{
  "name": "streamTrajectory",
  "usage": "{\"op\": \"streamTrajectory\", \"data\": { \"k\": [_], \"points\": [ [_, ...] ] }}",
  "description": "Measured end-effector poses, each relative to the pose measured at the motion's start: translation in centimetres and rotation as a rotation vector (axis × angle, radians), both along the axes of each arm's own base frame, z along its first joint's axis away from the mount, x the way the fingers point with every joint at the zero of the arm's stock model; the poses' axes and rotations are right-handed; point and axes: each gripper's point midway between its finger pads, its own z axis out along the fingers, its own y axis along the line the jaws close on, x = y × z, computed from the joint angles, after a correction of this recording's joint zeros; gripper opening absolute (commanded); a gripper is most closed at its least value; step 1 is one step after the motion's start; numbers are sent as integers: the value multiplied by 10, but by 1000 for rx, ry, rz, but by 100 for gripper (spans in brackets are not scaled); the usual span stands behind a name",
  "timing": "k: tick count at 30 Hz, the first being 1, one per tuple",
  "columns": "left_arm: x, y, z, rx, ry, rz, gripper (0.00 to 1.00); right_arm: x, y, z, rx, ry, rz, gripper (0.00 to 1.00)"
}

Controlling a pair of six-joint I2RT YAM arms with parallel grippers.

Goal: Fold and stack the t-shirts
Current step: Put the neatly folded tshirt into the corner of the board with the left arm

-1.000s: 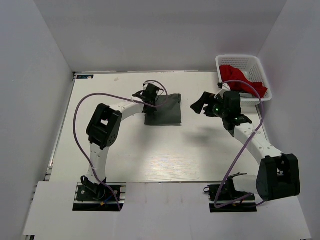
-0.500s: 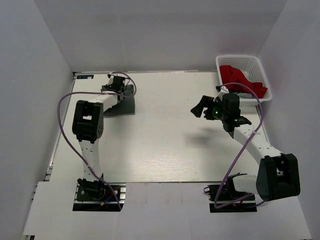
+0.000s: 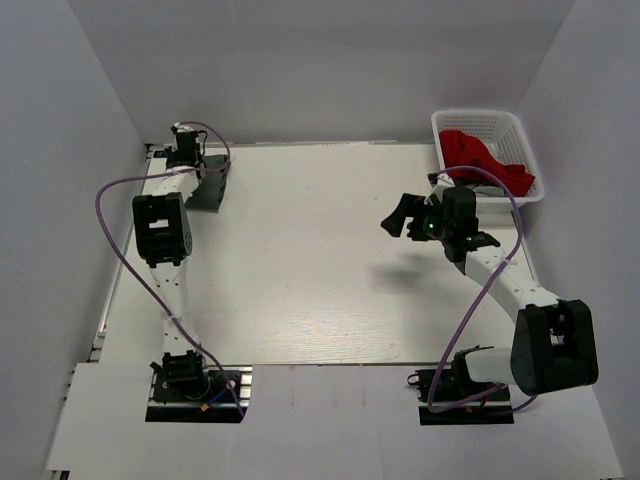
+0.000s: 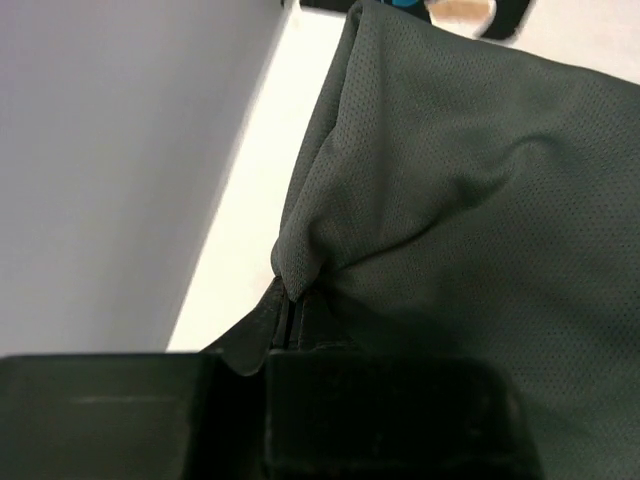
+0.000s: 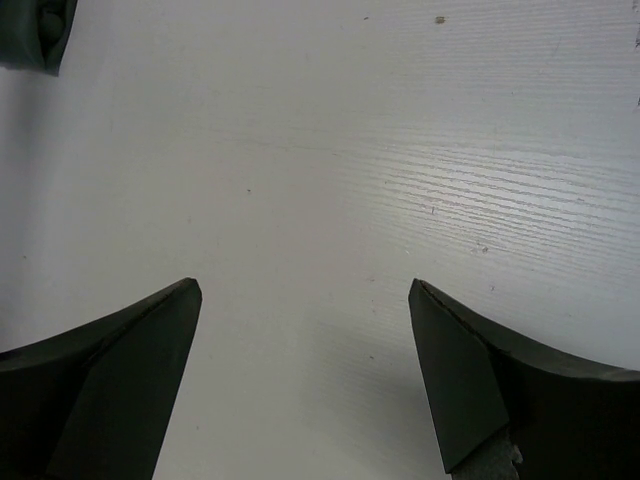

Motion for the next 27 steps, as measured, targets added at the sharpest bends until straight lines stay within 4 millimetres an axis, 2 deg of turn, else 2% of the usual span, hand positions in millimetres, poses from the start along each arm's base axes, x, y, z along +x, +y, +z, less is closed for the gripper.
{"op": "streamTrajectory", "data": {
  "k": [4, 9, 13, 17, 18, 19, 20, 21, 22, 27],
  "points": [
    [18, 18, 1, -16, -28, -17, 0, 0, 0, 0, -4, -3, 1, 90],
    [37, 28, 6, -43, -67, -48, 0, 2, -3, 0, -11, -6, -8, 90],
    [42, 37, 8, -48, -77, -42, 0, 3, -6, -1, -26, -12, -17, 90],
    [40, 44, -3, -65, -68, -21, 0, 4, -8, -1, -34, -16, -24, 90],
    [38, 45, -7, -71, -63, -14, 3, 5, -8, -2, -35, -17, -26, 90],
    [37, 47, -9, -76, -60, -8, 13, 5, -8, -1, -35, -17, -26, 90],
    [36, 48, -12, -79, -55, -4, 64, 5, -8, -1, -35, -17, -26, 90],
    [34, 50, -13, -82, -49, 0, 97, 5, -8, -1, -35, -18, -26, 90],
    [33, 50, -15, -89, -48, 7, 100, 5, -8, -1, -35, -20, -26, 90],
    [31, 58, -1, -96, -86, 62, 100, 7, -8, 0, -36, -23, -29, 90]
  ]
}}
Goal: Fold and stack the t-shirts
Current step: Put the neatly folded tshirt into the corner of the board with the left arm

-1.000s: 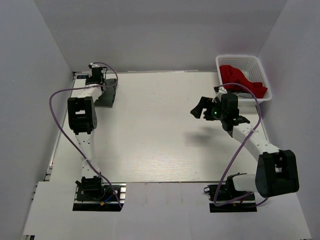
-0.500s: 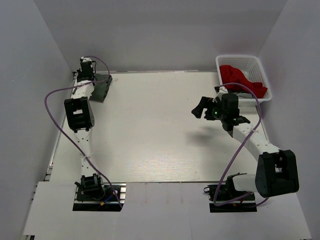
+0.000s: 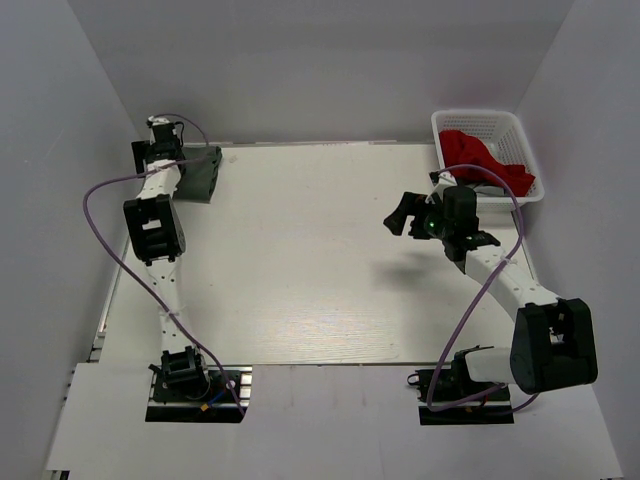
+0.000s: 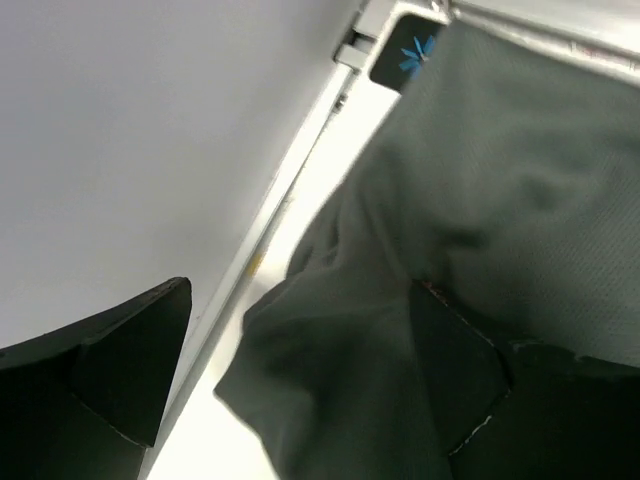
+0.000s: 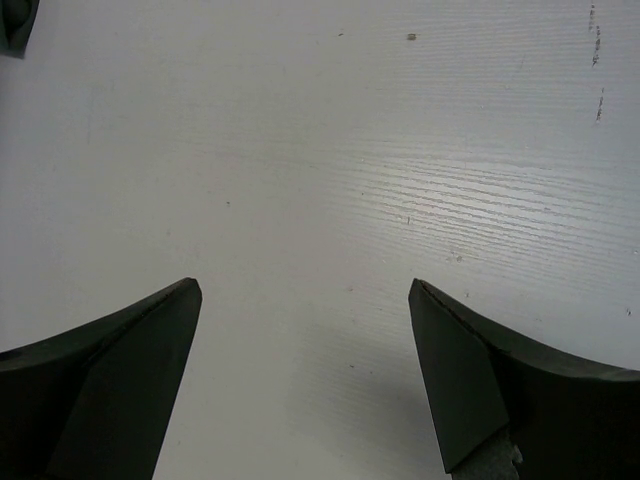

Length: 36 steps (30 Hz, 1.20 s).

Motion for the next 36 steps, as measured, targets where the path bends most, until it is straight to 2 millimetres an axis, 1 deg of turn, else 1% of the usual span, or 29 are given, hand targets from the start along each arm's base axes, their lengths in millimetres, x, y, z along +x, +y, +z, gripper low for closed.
{"op": "streamTrajectory", "data": {
  "k": [2, 4, 7, 9, 10, 13, 15, 16, 18, 20, 21, 23, 24, 26, 28, 29, 31, 33, 34, 36],
  "points": [
    [1, 1, 12, -8, -19, 22, 100, 2, 0, 0, 0, 2, 0, 90],
    [4, 2, 33, -12, -65, 41, 100, 4, 1, 1, 1, 1, 0, 90],
    [-3, -4, 73, -25, -125, 52, 100, 4, 1, 2, 2, -2, 0, 90],
    [-12, -8, 110, -37, -183, 63, 100, 4, 1, 3, 3, -4, 0, 90],
    [-17, -11, 132, -46, -218, 69, 100, 3, 1, 5, 5, -9, -1, 90],
    [-34, -24, 188, -110, -325, 79, 100, 1, 1, 18, 20, -38, -4, 90],
    [-52, -40, 210, -181, -370, 52, 100, -1, 2, 27, 36, -53, -6, 90],
    [-63, -50, 215, -225, -382, 33, 100, -3, 2, 31, 43, -60, -7, 90],
    [-90, -72, 210, -312, -386, 2, 100, -8, 2, 36, 60, -73, -12, 90],
    [-123, -103, 185, -423, -345, -30, 100, -19, -1, 33, 72, -69, -21, 90],
    [-134, -118, 173, -469, -332, -50, 100, -26, -2, 31, 78, -63, -24, 90],
    [-170, -160, 135, -583, -271, -115, 100, -40, -5, 21, 79, -38, -31, 90],
    [-185, -182, 119, -633, -263, -163, 100, -45, -6, 17, 79, -32, -33, 90],
    [-229, -225, 83, -744, -198, -239, 100, -57, -9, 9, 80, -23, -36, 90],
    [-273, -257, 58, -839, -141, -302, 100, -71, -12, -2, 87, -7, -47, 90],
    [-286, -264, 54, -867, -136, -322, 100, -76, -14, -6, 87, -3, -51, 90],
    [-305, -273, 54, -904, -164, -359, 100, -86, -17, -18, 89, 12, -62, 90],
    [-314, -278, 66, -925, -221, -402, 100, -94, -18, -28, 94, 31, -70, 90],
    [-315, -281, 74, -930, -252, -426, 100, -97, -19, -31, 96, 38, -72, 90],
    [-315, -284, 90, -935, -309, -465, 100, -98, -18, -31, 102, 41, -74, 90]
  ]
}}
